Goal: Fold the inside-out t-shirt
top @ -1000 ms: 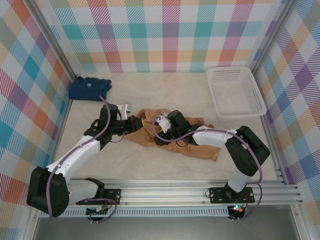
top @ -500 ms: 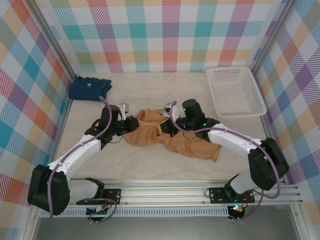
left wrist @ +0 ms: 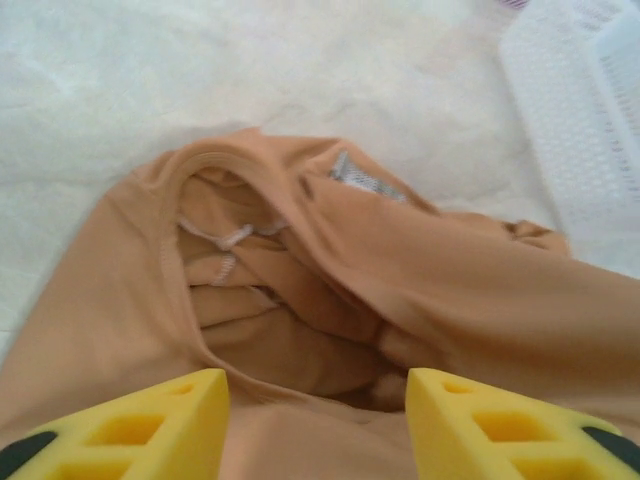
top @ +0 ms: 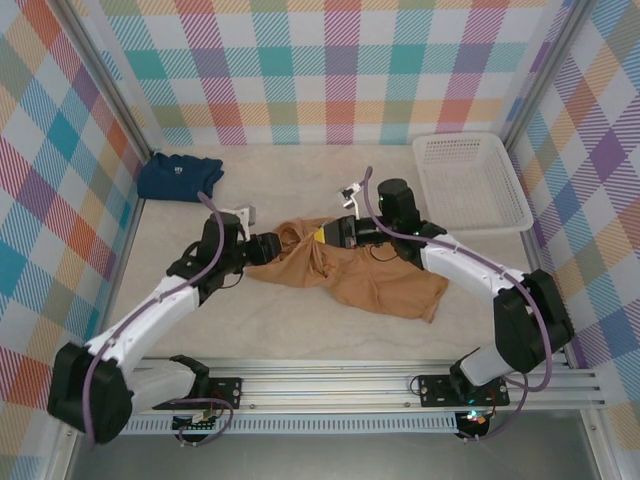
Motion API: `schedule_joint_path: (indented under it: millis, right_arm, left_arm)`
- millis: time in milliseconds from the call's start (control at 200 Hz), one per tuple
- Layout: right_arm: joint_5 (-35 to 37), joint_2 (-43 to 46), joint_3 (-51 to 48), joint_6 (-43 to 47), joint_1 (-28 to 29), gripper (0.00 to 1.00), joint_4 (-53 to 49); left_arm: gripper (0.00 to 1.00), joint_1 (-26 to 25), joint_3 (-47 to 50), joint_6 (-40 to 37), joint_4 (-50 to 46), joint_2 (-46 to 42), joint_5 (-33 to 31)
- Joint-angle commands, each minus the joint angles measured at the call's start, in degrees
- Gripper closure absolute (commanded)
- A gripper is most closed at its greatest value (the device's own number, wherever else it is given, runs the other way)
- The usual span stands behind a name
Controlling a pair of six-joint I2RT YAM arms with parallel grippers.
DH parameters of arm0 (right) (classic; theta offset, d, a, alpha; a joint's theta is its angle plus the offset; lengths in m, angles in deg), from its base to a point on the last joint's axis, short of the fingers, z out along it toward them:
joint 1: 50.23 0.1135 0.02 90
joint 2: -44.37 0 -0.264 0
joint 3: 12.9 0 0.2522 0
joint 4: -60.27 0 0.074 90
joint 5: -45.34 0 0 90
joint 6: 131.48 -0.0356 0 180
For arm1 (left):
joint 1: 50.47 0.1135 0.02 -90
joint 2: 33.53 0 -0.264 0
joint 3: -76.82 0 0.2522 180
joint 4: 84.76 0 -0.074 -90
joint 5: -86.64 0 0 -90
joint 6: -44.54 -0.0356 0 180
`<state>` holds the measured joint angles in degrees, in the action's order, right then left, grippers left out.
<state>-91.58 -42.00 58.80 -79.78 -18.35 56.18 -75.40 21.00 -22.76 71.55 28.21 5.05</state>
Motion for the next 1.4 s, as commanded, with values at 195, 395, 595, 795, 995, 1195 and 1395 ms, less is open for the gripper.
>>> schedule_joint_path:
  millis: [195,395,595,795,995,1195,1395]
  right_arm:
    - [-1.99,-3.32,5.29,-8.05,-0.24,1.0,0.45]
    - [-3.51,-3.81,5.64,-9.84,-0.24,1.0,1.08]
    - [-2.76,-3.13,4.87,-8.47,-0.42,1.0,-0.73]
    - [9.56,2.93,4.23,5.06,-1.86,0.76,-14.24]
    - [19.96,14.23,-10.08,19.66,1.52,0.64,-5.9]
    - [20.21,11.2,-11.85,25.25,7.14,0.7,-1.26]
    - [19.72,7.61,-9.73,26.29,8.55,0.73,-0.49]
  left_arm:
    - [0.41,-12.06,2.34,-8.52,6.5,-2.33,5.64]
    - [0.42,-13.17,-3.44,-9.78,9.55,7.13,2.1]
    - [0.83,-13.1,-7.84,-9.6,13.2,12.8,4.92]
    - [1.0,-10.21,-5.16,-2.64,16.15,10.5,12.03]
    - [1.0,-7.31,-2.45,7.34,15.71,6.75,18.69]
    - [1.0,-7.06,-1.73,8.85,13.77,4.8,19.55]
    - [1.0,-7.07,-1.67,8.81,13.45,4.9,19.47]
